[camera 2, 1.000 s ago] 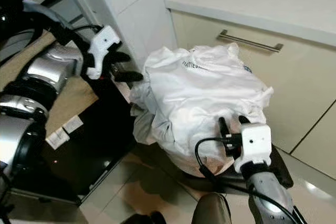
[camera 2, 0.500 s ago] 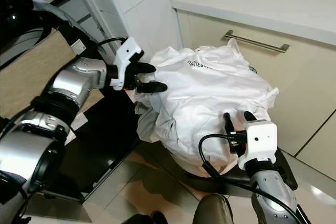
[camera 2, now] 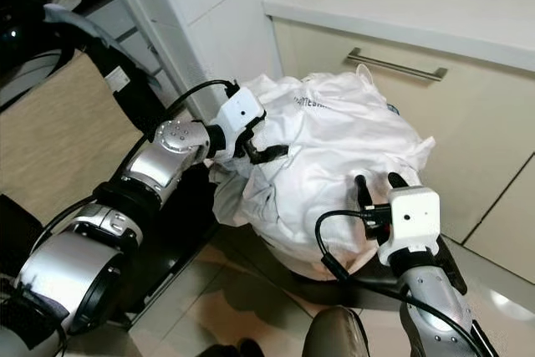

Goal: Clothes washing

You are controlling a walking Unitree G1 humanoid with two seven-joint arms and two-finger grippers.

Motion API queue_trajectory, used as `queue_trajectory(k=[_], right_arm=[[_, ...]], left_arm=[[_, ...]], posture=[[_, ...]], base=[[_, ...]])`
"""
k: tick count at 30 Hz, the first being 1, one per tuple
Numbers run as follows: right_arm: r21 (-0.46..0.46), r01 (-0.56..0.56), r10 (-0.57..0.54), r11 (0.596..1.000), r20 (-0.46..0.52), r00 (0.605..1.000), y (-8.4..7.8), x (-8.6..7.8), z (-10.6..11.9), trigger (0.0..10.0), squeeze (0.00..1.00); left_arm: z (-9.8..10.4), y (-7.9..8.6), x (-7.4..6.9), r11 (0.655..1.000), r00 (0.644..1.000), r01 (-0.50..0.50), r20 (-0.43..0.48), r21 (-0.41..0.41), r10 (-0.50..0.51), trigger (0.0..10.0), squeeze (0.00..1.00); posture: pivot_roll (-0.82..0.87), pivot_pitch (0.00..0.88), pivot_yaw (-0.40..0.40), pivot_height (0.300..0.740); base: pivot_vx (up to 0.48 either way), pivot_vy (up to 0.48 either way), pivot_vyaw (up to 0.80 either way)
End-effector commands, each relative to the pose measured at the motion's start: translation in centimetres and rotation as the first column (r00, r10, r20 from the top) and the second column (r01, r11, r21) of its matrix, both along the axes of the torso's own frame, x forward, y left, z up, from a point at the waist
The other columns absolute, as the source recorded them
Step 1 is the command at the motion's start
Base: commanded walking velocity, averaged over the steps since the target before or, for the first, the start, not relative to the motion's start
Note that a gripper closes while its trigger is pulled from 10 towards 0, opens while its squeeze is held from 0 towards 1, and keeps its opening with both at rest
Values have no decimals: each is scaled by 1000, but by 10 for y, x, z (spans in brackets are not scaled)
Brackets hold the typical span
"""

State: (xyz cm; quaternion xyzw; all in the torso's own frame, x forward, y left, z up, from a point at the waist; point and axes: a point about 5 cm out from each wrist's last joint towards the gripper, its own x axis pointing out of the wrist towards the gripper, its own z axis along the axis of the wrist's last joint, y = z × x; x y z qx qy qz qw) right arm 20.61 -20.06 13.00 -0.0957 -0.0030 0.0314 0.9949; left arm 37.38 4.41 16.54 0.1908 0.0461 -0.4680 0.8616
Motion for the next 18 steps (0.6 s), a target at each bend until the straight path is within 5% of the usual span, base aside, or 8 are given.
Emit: queue_trajectory(k=[1, 10, 18], right_arm=[[8, -27, 27, 1000, 6, 1000, 9, 1, -1, 10000, 0], [7, -25, 25, 1000, 7, 1000, 9, 5, -1, 10000, 0], [11, -33, 33, 999, 4, 999, 11, 9, -3, 10000, 0]], left_arm=[[-11, 7, -1, 999, 999, -46, -27, -25, 45, 0, 0], [-16, 4, -3, 977, 992, -116, -66, -176, 106, 0, 0], [-27, 10, -4, 957, 978, -203, -89, -207, 188, 0, 0]], posture=[[-480, 58, 275, 731], [-475, 53, 269, 731], [-466, 42, 257, 731]], base=[[0, 0, 0], [0, 0, 0], [0, 0, 0]])
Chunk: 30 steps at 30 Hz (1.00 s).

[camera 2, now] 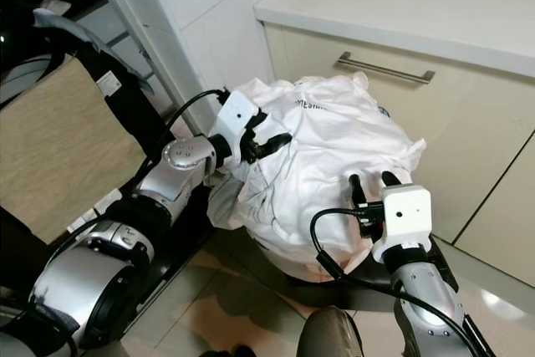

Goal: Clothes washing

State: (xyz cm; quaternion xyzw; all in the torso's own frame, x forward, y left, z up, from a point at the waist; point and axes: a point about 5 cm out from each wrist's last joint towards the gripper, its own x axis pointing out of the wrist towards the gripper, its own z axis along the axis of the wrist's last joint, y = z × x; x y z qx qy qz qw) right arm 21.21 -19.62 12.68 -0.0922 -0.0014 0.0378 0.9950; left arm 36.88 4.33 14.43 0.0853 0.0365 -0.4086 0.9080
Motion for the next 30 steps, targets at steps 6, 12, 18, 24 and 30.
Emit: queue_trajectory(k=[6, 12, 18, 24, 30], right_arm=[[0, -36, 36, 999, 1, 999, 7, 6, -1, 10000, 0], [-3, -41, 41, 999, 0, 999, 5, 10, -1, 10000, 0], [48, -57, 56, 997, 12, 998, 10, 9, 2, 10000, 0], [66, -146, 147, 987, -5, 989, 20, 4, -2, 10000, 0], [84, -156, 153, 984, 40, 987, 17, -1, 3, 10000, 0]], left_arm=[[-10, 8, -3, 999, 1000, -15, -5, -32, 15, 0, 0], [-23, 0, -12, 1000, 999, 20, -28, 12, -20, 0, 0], [-28, 4, -8, 998, 997, -54, -62, 22, 55, 0, 0], [-22, 10, 0, 992, 988, -124, -90, -16, 122, 0, 0], [-12, 11, 7, 986, 984, -164, -83, -35, 160, 0, 0]], posture=[[-462, 30, 239, 731], [-456, 20, 223, 731], [-448, 22, 214, 731], [-442, 27, 210, 731], [-437, 26, 207, 731]], base=[[0, 0, 0], [0, 0, 0], [0, 0, 0], [0, 0, 0], [0, 0, 0]])
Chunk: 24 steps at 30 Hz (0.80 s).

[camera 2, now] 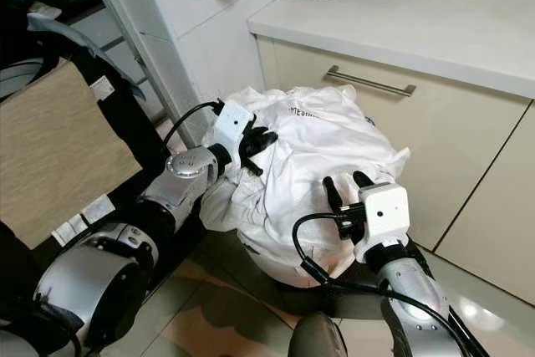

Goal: Clothes washing

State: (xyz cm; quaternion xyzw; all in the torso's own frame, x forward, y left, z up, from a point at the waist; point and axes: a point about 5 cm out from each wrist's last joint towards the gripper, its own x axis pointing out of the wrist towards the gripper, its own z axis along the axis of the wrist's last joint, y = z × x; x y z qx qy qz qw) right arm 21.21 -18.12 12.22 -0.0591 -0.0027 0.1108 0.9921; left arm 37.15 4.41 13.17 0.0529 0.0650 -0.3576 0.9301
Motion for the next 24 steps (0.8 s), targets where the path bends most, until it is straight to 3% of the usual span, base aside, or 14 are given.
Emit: queue_trajectory(k=[1, 2, 3, 6, 11, 15, 16, 18, 19, 24], right_arm=[[12, -15, 15, 1000, 35, 999, 2, -16, 7, 10000, 0], [12, -15, 15, 1000, 35, 999, 2, -16, 7, 10000, 0], [-8, -33, 33, 999, 3, 999, 3, -32, 3, 10000, 0], [-13, -53, 52, 999, -33, 998, 3, -42, -2, 10000, 0], [-27, -72, 70, 997, -46, 996, 4, -45, -5, 10000, 0], [-16, -65, 64, 998, -26, 998, 5, -43, -2, 10000, 0], [-16, -65, 64, 998, -26, 998, 5, -43, -2, 10000, 0], [-12, -83, 83, 996, -29, 996, 8, -45, -2, 10000, 0], [-12, -83, 83, 996, -29, 996, 8, -45, -2, 10000, 0], [-9, -103, 102, 995, -43, 994, 10, -44, -5, 10000, 0]], left_arm=[[4, 12, 7, 997, 997, -74, -15, -10, 73, 0, 0], [4, 12, 7, 997, 997, -74, -15, -10, 73, 0, 0], [8, 14, 10, 995, 995, -103, -17, -20, 102, 0, 0], [16, 16, 15, 990, 992, -129, -22, -50, 128, 0, 0], [33, 16, 22, 979, 986, -167, -25, -118, 166, 0, 0], [84, 20, 37, 952, 981, -166, 50, -256, 185, 0, 0], [84, 20, 37, 952, 981, -166, 50, -256, 185, 0, 0], [107, 26, 41, 939, 976, -152, 103, -310, 192, 0, 0], [107, 26, 41, 939, 976, -152, 103, -310, 192, 0, 0], [144, 38, 44, 902, 956, -137, 182, -408, 228, 0, 0]], posture=[[-436, 29, 202, 731], [-436, 29, 202, 731], [-445, 32, 203, 731], [-455, 32, 205, 731], [-467, 33, 213, 731], [-472, 33, 225, 731], [-472, 33, 225, 731], [-469, 32, 227, 731], [-469, 32, 227, 731], [-452, 29, 223, 731]], base=[[0, 0, 0], [0, 0, 0], [0, 0, 0], [0, 0, 0], [0, 0, 0], [0, 0, 0], [0, 0, 0], [0, 0, 0], [0, 0, 0], [0, 0, 0]])
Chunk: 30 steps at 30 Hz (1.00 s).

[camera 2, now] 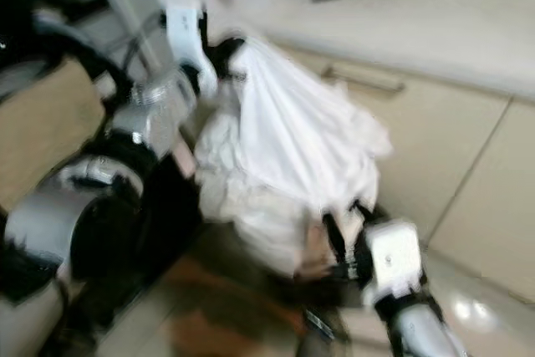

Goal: Clothes washing

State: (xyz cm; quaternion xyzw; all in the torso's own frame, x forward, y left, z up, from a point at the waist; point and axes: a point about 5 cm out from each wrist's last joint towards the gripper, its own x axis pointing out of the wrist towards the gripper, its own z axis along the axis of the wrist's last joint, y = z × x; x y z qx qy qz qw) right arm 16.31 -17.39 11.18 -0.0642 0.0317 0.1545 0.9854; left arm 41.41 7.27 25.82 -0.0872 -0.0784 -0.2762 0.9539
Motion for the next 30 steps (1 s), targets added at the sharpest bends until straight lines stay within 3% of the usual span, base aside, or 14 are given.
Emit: queue_trajectory(k=[1, 10, 18, 19, 20, 21, 30], right_arm=[[10, -20, 20, 1000, 29, 999, 2, 6, 5, 10000, 0], [17, -38, 37, 999, 26, 999, 4, 13, 3, 10000, 0], [19, -48, 48, 999, 29, 998, 6, 20, 2, 10000, 0], [16, -43, 43, 999, 25, 999, 4, 22, 1, 10000, 0], [16, -43, 43, 999, 25, 999, 4, 22, 1, 10000, 0], [17, -38, 37, 999, 24, 999, 2, 24, 0, 10000, 0], [13, -33, 33, 999, 19, 999, -1, 29, -2, 10000, 0]], left_arm=[[25, 12, 2, 998, 997, -27, 72, -59, 31, 0, 0], [80, 43, -1, 987, 964, -65, 246, -146, 100, 0, 0], [95, 73, 0, 972, 936, -196, 272, -126, 224, 0, 0], [106, 87, -2, 960, 917, -238, 292, -149, 273, 0, 0], [106, 87, -2, 960, 917, -238, 292, -149, 273, 0, 0], [116, 102, -4, 942, 893, -288, 307, -175, 330, 0, 0], [153, 147, -18, 871, 813, -368, 342, -327, 472, 0, 0]], posture=[[-452, 29, 223, 731], [-421, 17, 207, 731], [-405, 15, 201, 731], [-403, 15, 199, 731], [-403, 15, 199, 731], [-400, 13, 197, 731], [-394, 0, 191, 731]], base=[[0, 0, 0], [0, 0, 0], [0, 0, 0], [0, 0, 0], [0, 0, 0], [0, 0, 0], [0, 0, 0]])
